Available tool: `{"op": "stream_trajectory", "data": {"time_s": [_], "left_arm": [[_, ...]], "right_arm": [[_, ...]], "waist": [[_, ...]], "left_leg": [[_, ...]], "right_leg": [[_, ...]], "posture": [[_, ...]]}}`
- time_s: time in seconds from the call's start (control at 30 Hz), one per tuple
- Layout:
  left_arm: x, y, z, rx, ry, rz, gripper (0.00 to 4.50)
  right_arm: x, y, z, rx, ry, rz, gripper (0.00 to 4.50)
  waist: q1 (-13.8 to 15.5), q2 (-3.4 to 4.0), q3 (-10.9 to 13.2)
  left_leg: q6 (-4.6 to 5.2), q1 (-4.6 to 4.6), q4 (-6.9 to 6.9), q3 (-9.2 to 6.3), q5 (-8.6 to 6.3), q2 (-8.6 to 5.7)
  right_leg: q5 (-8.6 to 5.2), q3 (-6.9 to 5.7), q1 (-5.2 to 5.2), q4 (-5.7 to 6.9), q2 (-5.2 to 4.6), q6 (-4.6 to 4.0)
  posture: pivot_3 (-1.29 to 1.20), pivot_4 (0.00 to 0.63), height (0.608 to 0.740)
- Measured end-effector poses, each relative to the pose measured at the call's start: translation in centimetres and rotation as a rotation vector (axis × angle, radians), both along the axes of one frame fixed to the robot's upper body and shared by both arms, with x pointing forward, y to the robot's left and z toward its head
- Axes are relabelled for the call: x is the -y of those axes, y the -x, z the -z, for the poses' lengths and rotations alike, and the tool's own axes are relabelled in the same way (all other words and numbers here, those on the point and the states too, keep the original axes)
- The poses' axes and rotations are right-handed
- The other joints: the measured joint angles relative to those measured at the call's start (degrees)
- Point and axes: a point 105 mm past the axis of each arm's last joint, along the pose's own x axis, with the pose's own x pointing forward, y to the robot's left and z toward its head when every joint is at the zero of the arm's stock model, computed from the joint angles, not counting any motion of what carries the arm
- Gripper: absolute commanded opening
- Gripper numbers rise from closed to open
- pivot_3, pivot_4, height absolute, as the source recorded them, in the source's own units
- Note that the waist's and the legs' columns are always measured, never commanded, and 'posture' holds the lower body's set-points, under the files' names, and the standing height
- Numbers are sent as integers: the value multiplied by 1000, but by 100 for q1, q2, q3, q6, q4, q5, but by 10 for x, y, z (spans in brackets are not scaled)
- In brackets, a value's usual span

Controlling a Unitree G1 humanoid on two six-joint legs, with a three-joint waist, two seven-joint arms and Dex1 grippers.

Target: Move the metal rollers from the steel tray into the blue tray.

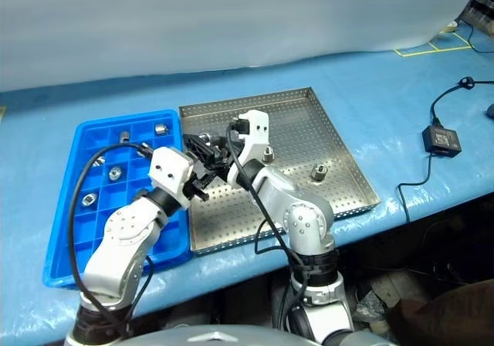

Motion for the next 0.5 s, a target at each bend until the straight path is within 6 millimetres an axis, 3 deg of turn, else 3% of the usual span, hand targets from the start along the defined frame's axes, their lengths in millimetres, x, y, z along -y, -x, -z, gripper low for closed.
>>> {"op": "stream_trajectory", "data": {"time_s": [0.23, 0.5], "left_arm": [[2, 6, -4, 1, -7, 32, 1706], [-4, 11, -5, -6, 5, 13, 1706]], "right_arm": [[2, -1, 1, 4, -5, 11, 1314], [0, 1, 0, -27, -36, -11, 1291]], "waist": [[-52, 0, 0], [-55, 1, 1]], "left_leg": [[0, 0, 0, -4, 0, 1], [0, 0, -1, -12, 0, 2]], "right_leg": [[-5, 0, 0, 0, 1, -6], [-14, 0, -1, -1, 2, -20]], "posture": [[-136, 150, 740], [-119, 150, 740]]}}
